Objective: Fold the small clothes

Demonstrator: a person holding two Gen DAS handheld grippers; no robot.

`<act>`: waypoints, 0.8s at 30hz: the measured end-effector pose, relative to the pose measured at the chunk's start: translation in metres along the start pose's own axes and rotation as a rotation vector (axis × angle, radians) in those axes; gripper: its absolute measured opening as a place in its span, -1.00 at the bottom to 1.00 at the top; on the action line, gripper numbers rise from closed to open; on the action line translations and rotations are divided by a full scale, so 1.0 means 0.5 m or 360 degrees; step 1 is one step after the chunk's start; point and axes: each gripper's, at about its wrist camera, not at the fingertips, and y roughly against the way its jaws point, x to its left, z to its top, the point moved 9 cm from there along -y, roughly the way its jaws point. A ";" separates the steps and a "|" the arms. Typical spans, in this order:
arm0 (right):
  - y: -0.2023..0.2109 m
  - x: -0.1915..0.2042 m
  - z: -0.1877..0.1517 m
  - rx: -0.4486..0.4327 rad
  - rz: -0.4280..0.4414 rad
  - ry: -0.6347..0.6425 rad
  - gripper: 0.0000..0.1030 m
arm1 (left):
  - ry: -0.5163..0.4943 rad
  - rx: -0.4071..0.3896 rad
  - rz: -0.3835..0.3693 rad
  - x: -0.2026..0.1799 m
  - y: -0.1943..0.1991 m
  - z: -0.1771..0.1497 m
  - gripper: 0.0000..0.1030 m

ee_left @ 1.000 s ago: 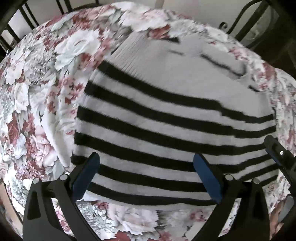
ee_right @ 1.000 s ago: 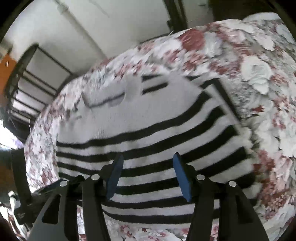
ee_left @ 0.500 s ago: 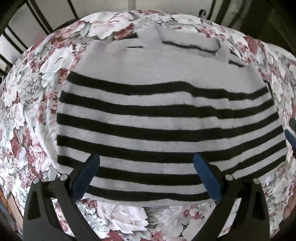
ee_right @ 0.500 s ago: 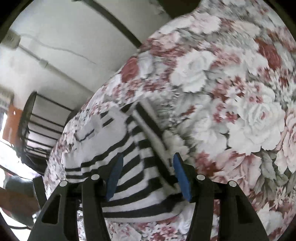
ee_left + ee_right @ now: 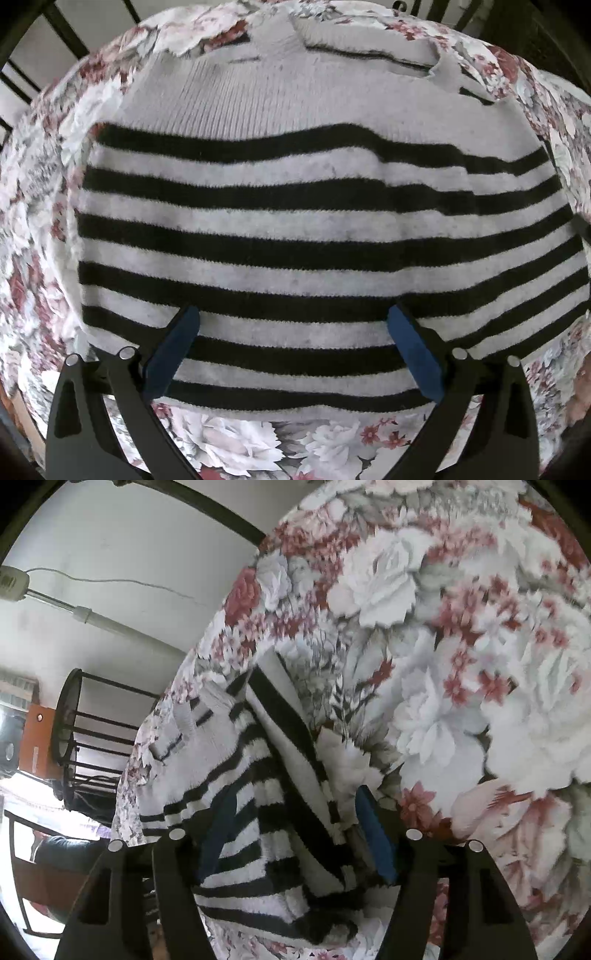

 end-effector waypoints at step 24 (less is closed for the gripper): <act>-0.070 -0.009 -0.029 0.0091 0.0116 -0.0007 -0.08 | -0.0024 -0.0031 0.0058 -0.042 -0.001 0.035 0.92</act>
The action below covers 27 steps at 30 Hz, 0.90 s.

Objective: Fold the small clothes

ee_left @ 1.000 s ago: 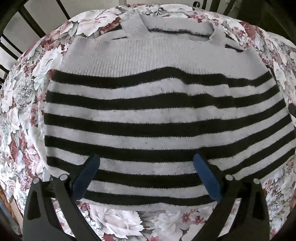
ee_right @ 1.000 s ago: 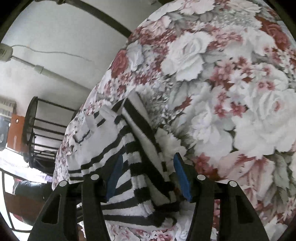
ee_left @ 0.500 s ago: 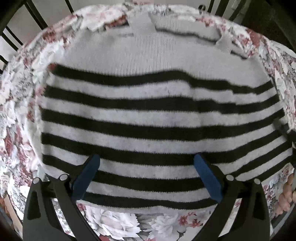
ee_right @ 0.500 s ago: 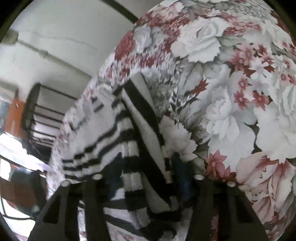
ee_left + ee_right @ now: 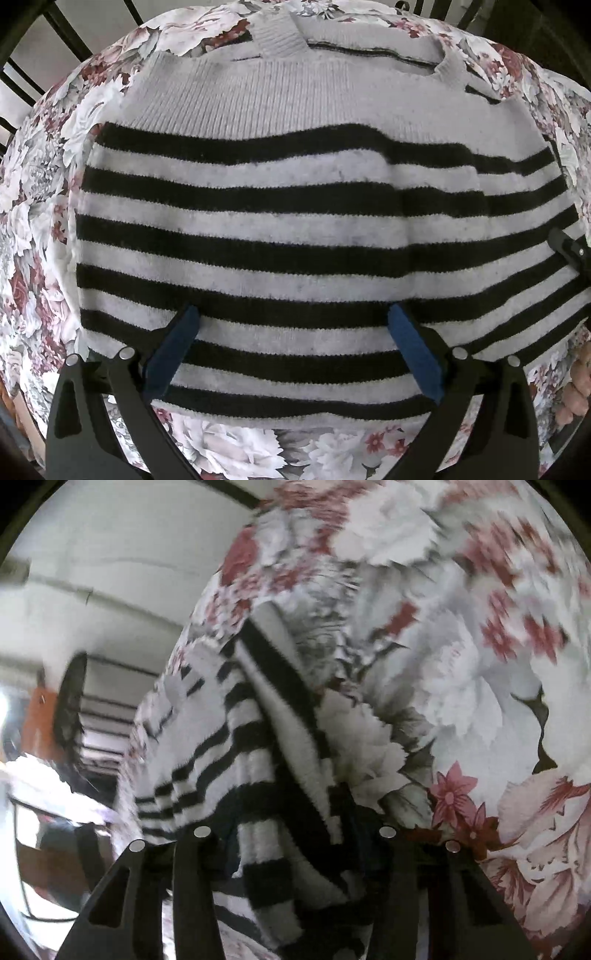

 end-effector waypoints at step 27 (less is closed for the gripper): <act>0.029 0.075 -0.009 -0.0034 -0.0139 0.0131 -0.49 | 0.0001 -0.0002 0.0007 0.004 0.000 -0.003 0.92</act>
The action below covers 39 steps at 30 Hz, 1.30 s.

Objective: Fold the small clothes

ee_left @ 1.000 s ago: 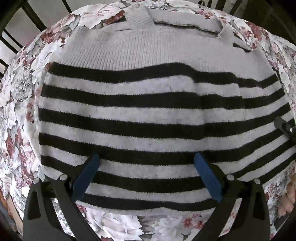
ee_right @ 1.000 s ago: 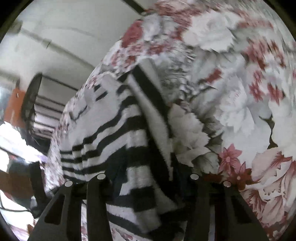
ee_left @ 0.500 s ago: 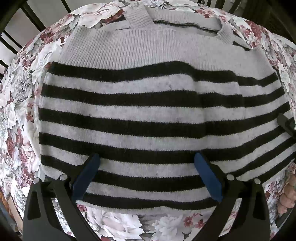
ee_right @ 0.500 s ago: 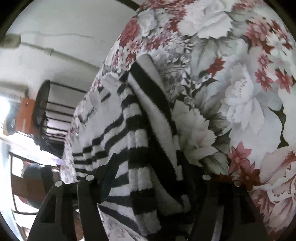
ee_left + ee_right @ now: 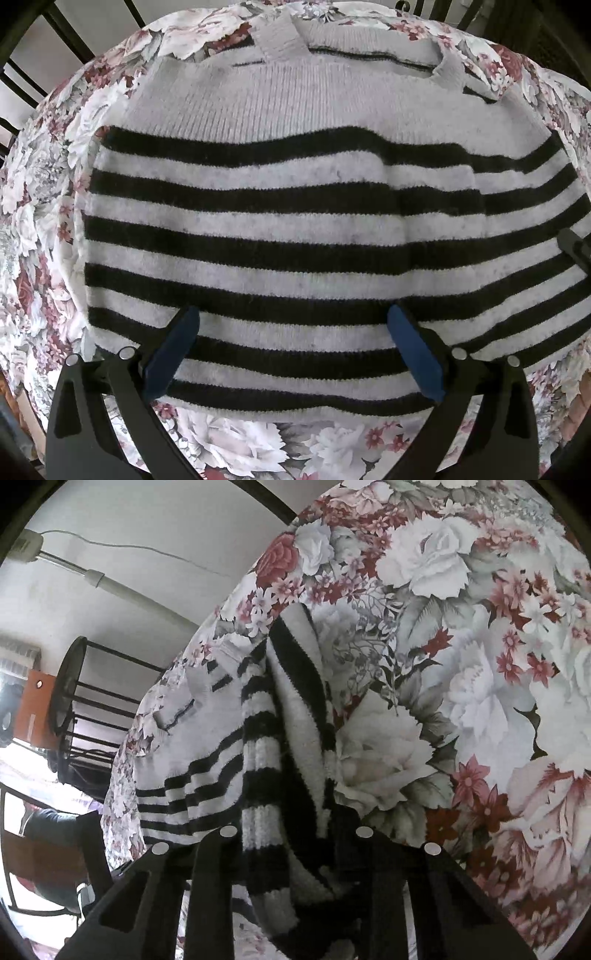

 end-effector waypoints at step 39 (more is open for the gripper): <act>0.010 0.388 -0.095 -0.0036 -0.0026 0.0349 -0.52 | 0.0289 -0.0158 -0.0186 0.183 0.129 0.058 0.91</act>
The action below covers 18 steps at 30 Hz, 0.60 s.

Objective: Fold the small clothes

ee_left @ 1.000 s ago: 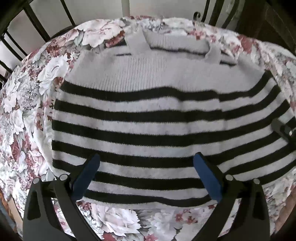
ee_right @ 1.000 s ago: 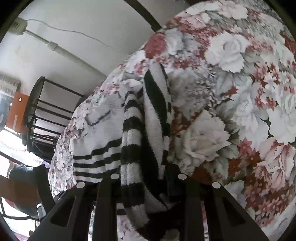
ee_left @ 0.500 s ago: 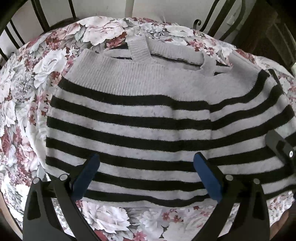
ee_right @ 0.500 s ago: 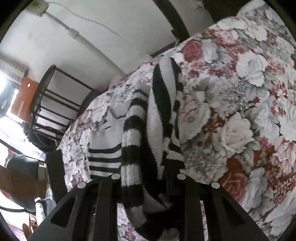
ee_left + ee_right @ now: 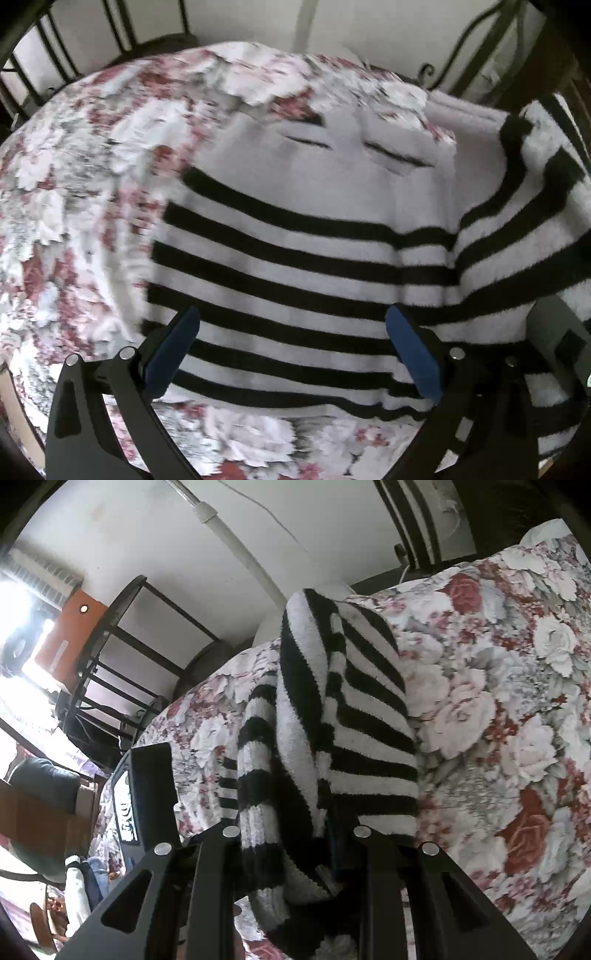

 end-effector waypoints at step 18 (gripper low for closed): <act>-0.157 0.155 -0.064 0.0142 0.0025 0.0093 -0.52 | 0.0258 0.0056 0.0068 0.217 -0.008 -0.029 0.86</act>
